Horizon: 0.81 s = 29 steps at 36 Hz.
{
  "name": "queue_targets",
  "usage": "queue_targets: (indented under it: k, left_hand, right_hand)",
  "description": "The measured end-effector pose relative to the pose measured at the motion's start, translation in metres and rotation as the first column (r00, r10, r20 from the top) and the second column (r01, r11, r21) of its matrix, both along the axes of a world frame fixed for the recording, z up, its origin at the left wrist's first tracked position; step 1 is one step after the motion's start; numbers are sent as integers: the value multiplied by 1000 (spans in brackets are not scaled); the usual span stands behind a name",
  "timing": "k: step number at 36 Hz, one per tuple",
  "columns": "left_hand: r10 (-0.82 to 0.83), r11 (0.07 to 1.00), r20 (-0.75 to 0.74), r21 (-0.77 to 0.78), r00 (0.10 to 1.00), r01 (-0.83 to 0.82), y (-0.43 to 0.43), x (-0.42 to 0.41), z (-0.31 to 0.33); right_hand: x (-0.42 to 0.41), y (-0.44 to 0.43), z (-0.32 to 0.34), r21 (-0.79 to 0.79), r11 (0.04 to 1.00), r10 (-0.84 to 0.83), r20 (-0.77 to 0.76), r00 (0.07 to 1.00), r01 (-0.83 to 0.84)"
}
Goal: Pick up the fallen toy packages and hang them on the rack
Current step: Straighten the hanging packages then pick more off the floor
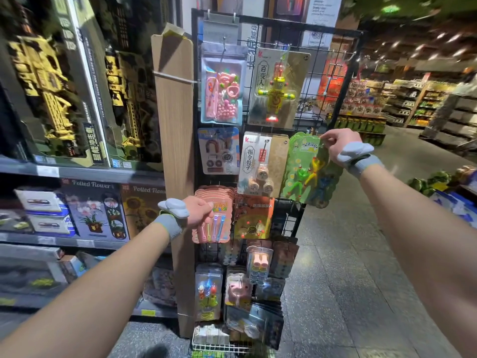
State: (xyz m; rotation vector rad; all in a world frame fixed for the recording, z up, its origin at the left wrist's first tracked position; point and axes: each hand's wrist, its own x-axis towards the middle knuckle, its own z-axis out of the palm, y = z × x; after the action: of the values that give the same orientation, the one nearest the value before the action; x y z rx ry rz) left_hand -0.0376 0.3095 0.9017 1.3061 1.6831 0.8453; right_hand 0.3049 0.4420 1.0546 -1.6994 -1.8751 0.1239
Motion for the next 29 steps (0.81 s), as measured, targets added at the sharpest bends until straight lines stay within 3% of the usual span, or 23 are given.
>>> queue_targets:
  k: [8,14,21,29]
  left_hand:
    - [9,1000,8,-19,1000,-9,-8,7,-8]
    - [64,996,117,-65,991,-57,-26,17,-4]
    - [80,995,51,-56,995,-77,-34,13,-18]
    - [70,997,71,-50,995,-66,-53,15,-17]
  right_hand:
    - [-7,3,-1,-8,999,-45,-9,999,45]
    - [-12,8,-8,7,992,-123,-58,991,124]
    - [-8,10,-15,63,988,-136,-114,984,143]
    - [-1,0,-23,172,962,-220,27,975,212]
